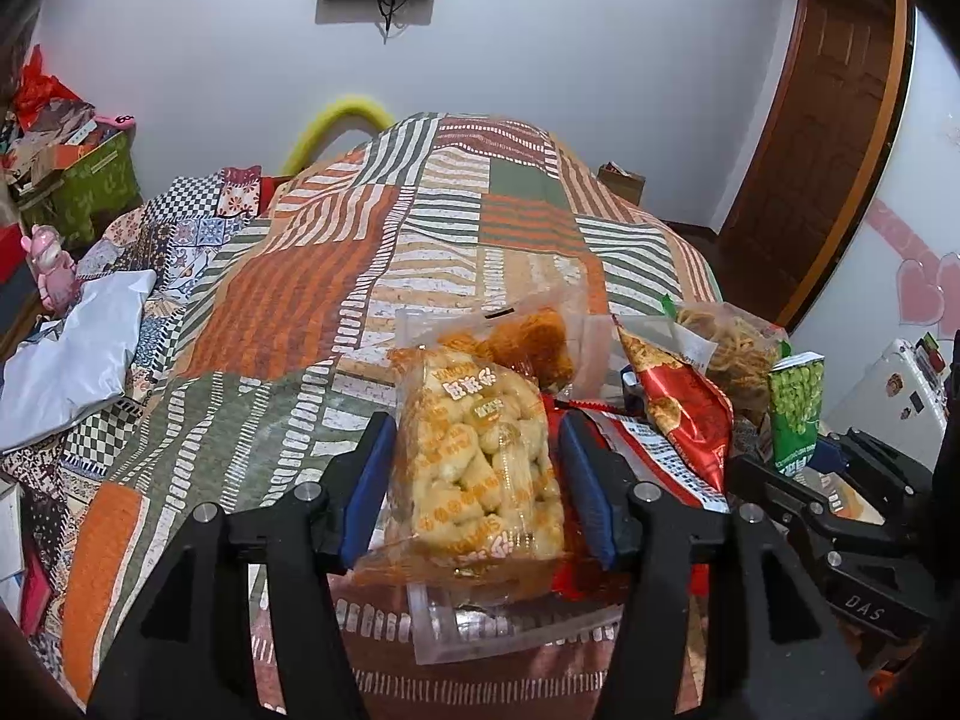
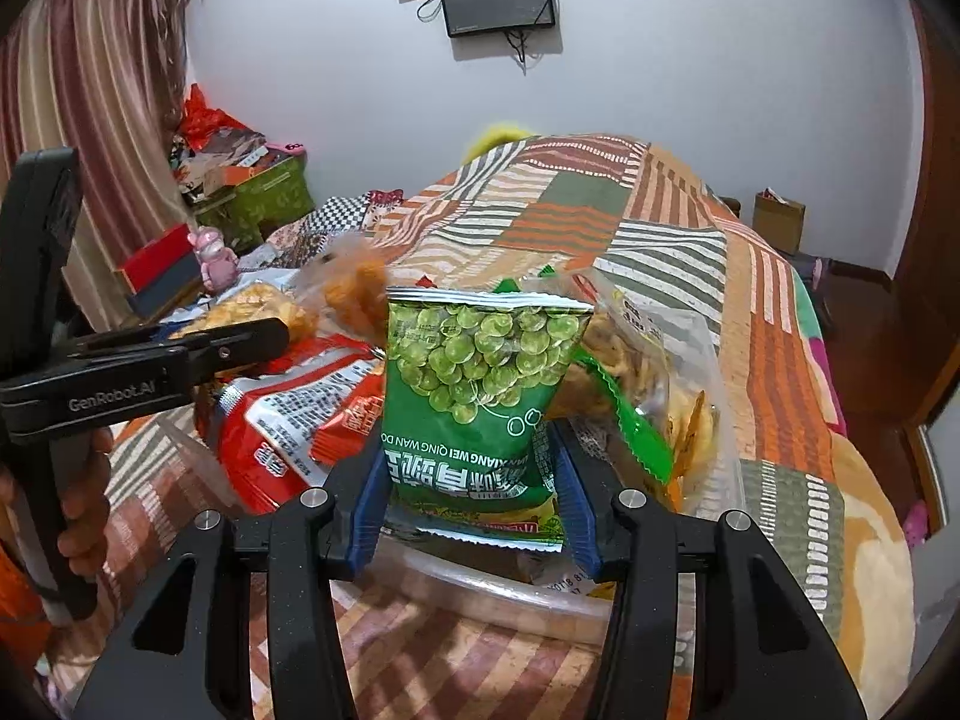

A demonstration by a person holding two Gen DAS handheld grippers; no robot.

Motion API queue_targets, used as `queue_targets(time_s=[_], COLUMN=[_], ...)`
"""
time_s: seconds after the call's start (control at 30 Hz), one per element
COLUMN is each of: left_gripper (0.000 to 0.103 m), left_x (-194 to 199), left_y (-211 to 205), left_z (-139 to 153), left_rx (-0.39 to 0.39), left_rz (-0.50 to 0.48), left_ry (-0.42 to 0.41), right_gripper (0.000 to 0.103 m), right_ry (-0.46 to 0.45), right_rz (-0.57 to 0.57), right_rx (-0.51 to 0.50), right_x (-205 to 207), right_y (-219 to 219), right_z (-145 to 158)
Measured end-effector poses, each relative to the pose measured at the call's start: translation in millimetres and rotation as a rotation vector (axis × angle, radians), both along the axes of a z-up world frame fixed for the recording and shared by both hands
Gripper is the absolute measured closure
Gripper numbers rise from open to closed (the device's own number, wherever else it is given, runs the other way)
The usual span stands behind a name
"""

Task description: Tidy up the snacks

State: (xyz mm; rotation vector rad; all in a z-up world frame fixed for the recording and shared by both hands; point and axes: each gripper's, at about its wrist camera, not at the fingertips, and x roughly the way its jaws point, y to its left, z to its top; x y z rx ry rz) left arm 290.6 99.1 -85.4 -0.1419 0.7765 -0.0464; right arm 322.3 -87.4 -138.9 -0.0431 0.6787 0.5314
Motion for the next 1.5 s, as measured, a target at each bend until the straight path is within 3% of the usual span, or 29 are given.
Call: queue_targets(time_s=[0.07,0.2,0.53,0.97,1.23,1.43,1.5], left_gripper=[0.037,0.033,0.028,0.026,0.011,0.003,0.002], left_x=[-2,-12,-58,-165,-222,-248,-253], left_y=[0,-5,-11,-35,-47,-51,-52], left_z=[1,8,43,113,135,141,142], left_rx=[-0.011,0.006,-0.017,-0.021,-0.002,0.026,0.033], left_rz=[-0.009,-0.02,-0.025,-0.034,-0.007,0.023,0.029], left_ry=[0.0,-0.026,-0.115,-0.329,-0.432,-0.477,-0.49], right_gripper=[0.055,0.039,0.038,0.038,0.022,0.012,0.003], right_ry=[0.006,0.025,-0.06,-0.266,-0.375,-0.41,-0.42], right_rz=[-0.009,-0.013,0.013,0.003,-0.018,-0.029,-0.042], right_rx=[-0.006,0.004,0.033,0.094,0.123,0.134,0.134], right_x=[0,-1,-39,-125,-172,-184,-185], right_y=[-1,-5,-17,-42,-54,-55,-55], right_z=[1,3,39,105,126,130,130])
